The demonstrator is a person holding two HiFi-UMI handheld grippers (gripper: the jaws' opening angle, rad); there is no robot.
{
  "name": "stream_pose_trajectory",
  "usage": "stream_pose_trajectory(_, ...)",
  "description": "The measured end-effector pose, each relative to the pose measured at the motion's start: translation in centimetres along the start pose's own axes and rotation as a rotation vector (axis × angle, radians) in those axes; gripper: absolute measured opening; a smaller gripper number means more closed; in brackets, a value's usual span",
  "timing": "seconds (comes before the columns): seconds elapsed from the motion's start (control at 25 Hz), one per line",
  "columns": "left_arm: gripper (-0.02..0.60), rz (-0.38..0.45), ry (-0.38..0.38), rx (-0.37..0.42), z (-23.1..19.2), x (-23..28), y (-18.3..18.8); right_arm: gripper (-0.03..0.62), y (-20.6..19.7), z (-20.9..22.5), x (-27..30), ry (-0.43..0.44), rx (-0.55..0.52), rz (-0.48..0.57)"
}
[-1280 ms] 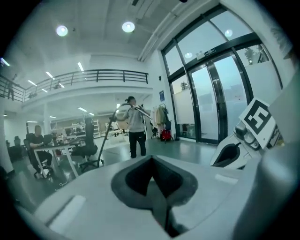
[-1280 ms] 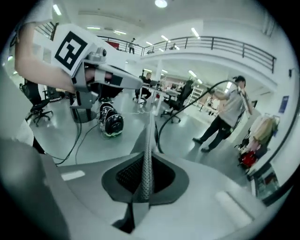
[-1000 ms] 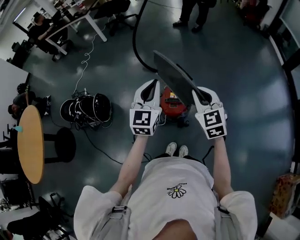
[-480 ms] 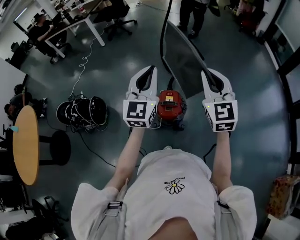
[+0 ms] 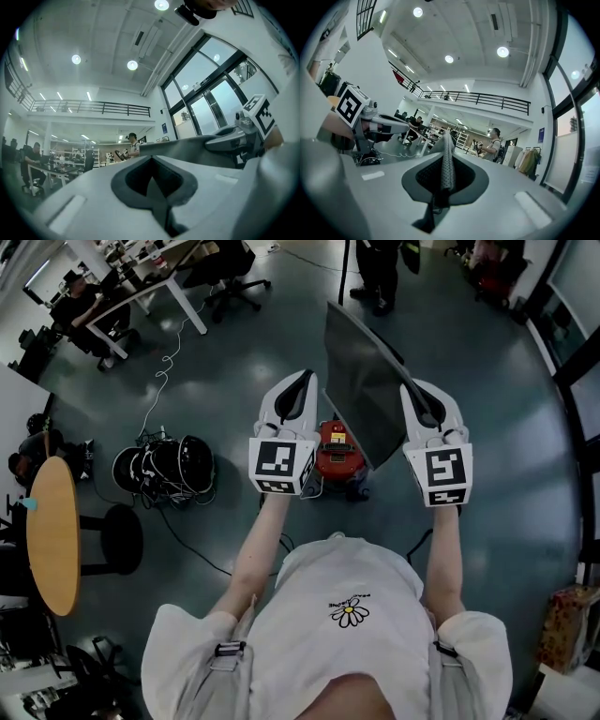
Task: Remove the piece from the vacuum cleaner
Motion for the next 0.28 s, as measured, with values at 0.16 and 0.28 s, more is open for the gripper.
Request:
stream_pose_trajectory(0.16,0.0,-0.004,-0.008,0.002,0.29,0.16,0.18,0.037,0.38,0.36,-0.24,-0.007,0.007,0.008)
stream_pose_trajectory(0.28,0.0,-0.01,-0.013,0.004,0.39,0.1,0.23,0.037,0.61,0.62,-0.38,-0.015,0.0,0.006)
Point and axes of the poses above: the fingertips, and each gripper's own axes: x forward along the fingers, z to its right, y out of its top, the point moved 3 cm from there along -x, backward along the fingers
